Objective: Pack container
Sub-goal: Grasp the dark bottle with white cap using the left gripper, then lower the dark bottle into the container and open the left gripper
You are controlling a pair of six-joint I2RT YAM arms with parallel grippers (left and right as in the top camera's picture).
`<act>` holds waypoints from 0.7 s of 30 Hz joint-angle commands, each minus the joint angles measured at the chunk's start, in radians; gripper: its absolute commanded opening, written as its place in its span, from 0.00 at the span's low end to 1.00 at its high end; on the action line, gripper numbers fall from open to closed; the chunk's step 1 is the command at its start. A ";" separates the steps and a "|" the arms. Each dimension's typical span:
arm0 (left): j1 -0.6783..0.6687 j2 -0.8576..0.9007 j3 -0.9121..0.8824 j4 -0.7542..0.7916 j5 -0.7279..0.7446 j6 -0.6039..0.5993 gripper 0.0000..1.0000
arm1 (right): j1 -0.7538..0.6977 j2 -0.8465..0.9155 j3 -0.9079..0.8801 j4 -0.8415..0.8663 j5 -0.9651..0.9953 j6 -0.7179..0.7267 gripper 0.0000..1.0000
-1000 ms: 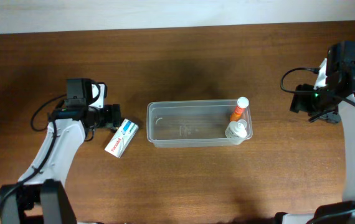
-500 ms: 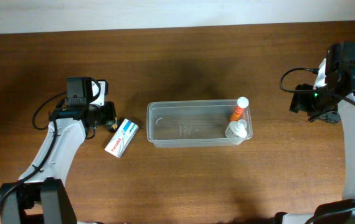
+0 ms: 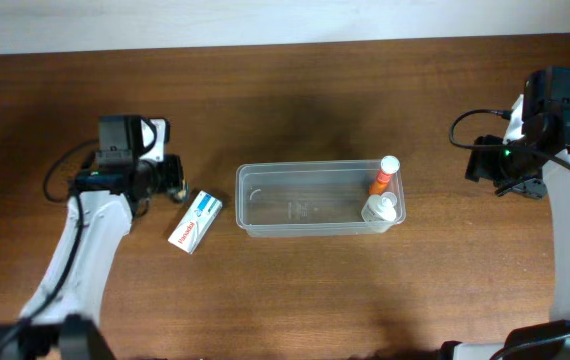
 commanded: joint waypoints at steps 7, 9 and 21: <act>-0.266 -0.219 0.177 -0.038 0.018 -0.011 0.10 | -0.003 0.003 -0.002 0.000 -0.006 -0.001 0.70; -0.332 -0.214 0.177 -0.034 0.010 -0.035 0.10 | -0.003 0.003 -0.002 -0.001 -0.006 -0.001 0.70; -0.674 0.084 0.177 0.232 0.011 -0.091 0.09 | -0.003 0.003 -0.002 -0.001 -0.006 -0.001 0.70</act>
